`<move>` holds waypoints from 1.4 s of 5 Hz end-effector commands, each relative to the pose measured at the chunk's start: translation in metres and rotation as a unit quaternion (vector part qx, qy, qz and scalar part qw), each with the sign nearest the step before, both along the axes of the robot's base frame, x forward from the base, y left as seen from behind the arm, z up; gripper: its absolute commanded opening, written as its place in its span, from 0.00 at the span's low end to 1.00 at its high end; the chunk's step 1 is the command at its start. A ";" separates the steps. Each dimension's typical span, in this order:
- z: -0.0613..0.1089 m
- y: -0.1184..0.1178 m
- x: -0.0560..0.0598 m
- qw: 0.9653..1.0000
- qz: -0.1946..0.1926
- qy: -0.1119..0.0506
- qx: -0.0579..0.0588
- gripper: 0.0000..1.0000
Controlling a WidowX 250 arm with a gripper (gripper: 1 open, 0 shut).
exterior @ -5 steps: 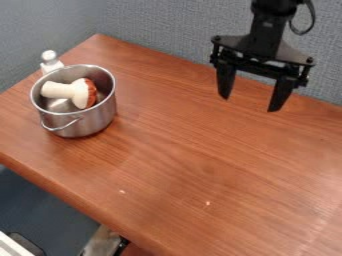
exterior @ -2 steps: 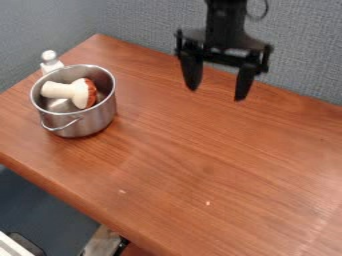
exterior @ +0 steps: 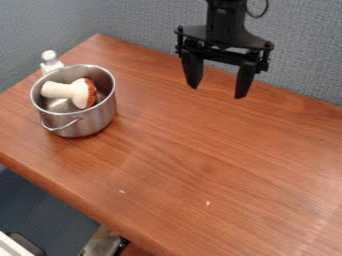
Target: Put the mushroom in the metal pot
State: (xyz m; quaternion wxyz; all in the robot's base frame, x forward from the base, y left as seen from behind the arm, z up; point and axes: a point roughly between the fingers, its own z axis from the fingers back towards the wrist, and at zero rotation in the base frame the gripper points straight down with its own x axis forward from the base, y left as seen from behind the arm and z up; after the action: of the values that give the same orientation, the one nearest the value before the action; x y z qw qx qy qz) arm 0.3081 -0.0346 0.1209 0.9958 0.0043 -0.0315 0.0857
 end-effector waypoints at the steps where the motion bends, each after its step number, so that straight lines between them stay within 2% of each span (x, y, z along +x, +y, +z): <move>1: 0.009 -0.004 0.013 0.999 -0.015 -0.034 0.013 1.00; 2: 0.007 0.003 0.006 0.999 -0.020 -0.033 0.031 1.00; 3: 0.008 0.011 -0.002 0.998 -0.021 -0.033 0.038 1.00; 5: 0.001 -0.010 -0.004 0.997 -0.052 -0.030 0.053 1.00; 6: 0.018 -0.012 -0.001 0.997 -0.055 -0.048 0.035 1.00; 7: 0.030 -0.011 0.001 0.996 -0.059 -0.063 0.022 1.00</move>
State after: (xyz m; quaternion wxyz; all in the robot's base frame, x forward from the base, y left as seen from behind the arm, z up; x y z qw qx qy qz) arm 0.3067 -0.0470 0.1307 0.9974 0.0261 -0.0634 0.0200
